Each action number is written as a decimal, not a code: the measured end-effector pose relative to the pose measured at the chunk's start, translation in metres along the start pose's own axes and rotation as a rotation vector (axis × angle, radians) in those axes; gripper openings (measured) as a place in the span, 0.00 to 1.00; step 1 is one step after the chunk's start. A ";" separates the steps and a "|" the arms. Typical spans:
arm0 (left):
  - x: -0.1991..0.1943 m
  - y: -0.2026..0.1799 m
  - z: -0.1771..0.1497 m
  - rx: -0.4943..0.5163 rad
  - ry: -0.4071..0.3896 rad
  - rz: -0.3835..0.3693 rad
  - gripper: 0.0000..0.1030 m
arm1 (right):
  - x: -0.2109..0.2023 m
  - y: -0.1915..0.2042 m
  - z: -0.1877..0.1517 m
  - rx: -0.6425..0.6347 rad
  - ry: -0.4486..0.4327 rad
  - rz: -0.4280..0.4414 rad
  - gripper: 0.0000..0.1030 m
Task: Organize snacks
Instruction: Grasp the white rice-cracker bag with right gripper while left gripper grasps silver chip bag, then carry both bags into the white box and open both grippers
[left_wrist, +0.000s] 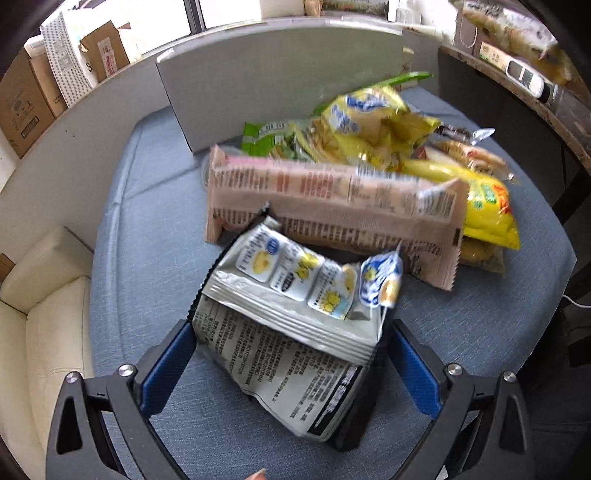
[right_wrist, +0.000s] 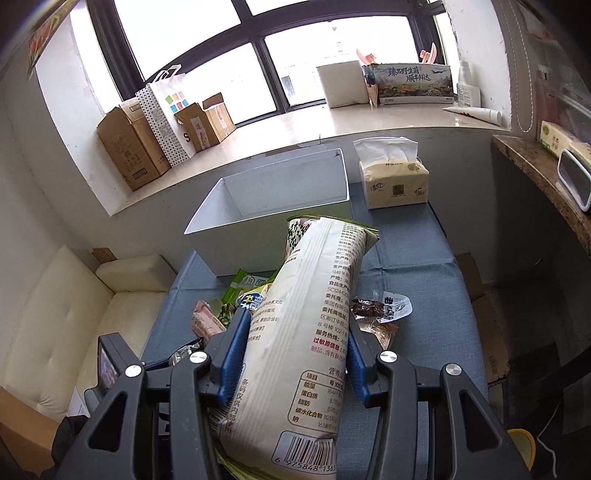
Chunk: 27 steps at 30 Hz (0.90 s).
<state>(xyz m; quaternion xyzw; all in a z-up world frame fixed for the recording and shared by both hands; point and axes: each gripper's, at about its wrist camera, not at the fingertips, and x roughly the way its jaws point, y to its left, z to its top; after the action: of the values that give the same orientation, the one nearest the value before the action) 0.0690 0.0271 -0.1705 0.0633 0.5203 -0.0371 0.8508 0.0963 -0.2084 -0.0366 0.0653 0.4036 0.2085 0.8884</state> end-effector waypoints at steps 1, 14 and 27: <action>0.002 0.000 0.000 -0.001 -0.003 0.008 0.92 | 0.001 0.000 -0.002 0.002 0.004 0.003 0.50; -0.061 0.009 0.018 -0.090 -0.141 -0.045 0.75 | 0.006 0.011 -0.015 -0.020 0.028 0.025 0.50; -0.125 0.051 0.140 -0.199 -0.382 -0.094 0.74 | 0.041 0.029 0.055 -0.104 -0.052 0.037 0.50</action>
<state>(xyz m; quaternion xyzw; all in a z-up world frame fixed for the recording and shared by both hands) 0.1419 0.0564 0.0076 -0.0535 0.3533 -0.0362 0.9333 0.1523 -0.1615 -0.0198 0.0320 0.3679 0.2438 0.8968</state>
